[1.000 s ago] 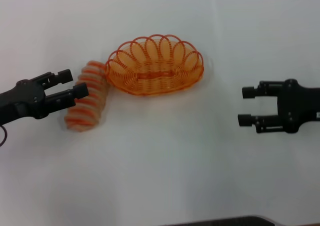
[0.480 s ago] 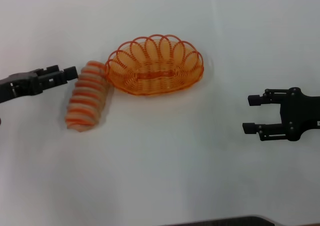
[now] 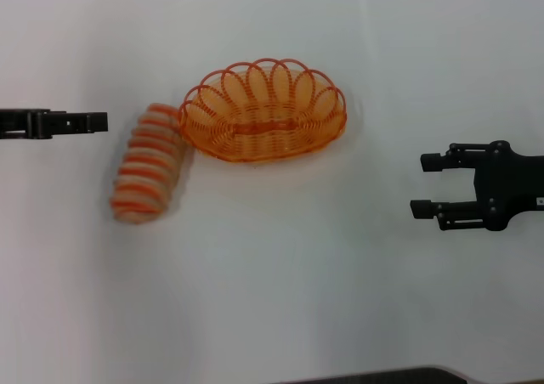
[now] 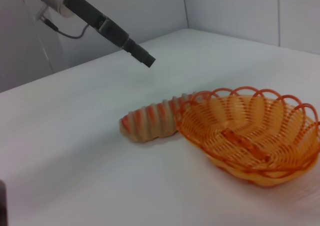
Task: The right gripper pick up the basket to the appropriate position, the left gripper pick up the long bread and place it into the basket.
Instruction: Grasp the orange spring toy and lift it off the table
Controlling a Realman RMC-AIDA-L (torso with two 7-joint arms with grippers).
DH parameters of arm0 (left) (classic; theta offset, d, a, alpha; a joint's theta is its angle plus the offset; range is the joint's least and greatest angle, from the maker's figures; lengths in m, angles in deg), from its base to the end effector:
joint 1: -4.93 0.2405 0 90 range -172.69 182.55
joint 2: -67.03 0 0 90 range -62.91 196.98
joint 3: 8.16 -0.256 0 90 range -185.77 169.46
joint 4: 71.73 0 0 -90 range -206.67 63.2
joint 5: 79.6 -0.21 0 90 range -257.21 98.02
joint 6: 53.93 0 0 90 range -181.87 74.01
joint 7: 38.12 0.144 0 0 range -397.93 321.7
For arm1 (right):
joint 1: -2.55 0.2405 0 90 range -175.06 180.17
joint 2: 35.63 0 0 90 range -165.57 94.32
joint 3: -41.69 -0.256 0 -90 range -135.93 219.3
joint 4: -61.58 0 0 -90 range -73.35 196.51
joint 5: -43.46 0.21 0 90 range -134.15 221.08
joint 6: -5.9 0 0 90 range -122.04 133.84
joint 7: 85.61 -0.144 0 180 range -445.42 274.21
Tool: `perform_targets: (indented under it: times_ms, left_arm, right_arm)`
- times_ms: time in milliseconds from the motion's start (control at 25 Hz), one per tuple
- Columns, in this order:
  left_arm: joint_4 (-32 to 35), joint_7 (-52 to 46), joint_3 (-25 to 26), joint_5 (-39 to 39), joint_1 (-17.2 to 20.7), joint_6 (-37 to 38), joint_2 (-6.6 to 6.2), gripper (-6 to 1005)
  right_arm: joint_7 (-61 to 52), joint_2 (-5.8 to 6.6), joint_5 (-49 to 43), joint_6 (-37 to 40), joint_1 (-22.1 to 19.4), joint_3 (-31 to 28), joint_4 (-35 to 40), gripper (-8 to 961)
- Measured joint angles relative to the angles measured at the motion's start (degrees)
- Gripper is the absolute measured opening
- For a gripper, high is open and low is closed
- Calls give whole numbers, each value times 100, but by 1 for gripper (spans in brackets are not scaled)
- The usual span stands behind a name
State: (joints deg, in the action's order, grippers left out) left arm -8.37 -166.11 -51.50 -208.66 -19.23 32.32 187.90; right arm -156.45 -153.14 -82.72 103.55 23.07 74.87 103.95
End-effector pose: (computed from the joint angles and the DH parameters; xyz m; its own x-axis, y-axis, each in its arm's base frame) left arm -0.2811 0.3320 0.0485 0.4688 0.7886 0.3980 0.8828 -0.4335 -0.1810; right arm 0.3271 0.2642 0.0242 0.8560 -0.3586 -0.3724 -0.4427 -0.8805 -0.1695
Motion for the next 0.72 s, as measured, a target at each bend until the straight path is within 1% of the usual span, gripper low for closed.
perform_targets:
  times_ms: [40,240,360,480,720]
  left_arm:
    - [615,-483,-385,-359,-31,110,52,834]
    - [1286,-1155,-973,-1041,-157,329,231,835]
    - [1402,-1558,-1460,-1449,-319,530,291,831]
    - [1503,-1905,-1922,-1717,-343,514,296,825]
    - [1587,-2340,-2300,-1872,-335,466,307,824]
  right_arm:
    - [-5,0,6,-18,1,-21,0,790]
    - [-32,-8,11,-106,-1,-68,0,790]
    - [-34,-30,12,-172,-2,-68,0,791]
    - [-34,-37,11,-223,-4,-67,0,791]
    - [-35,-47,13,-286,26,-86,0,791]
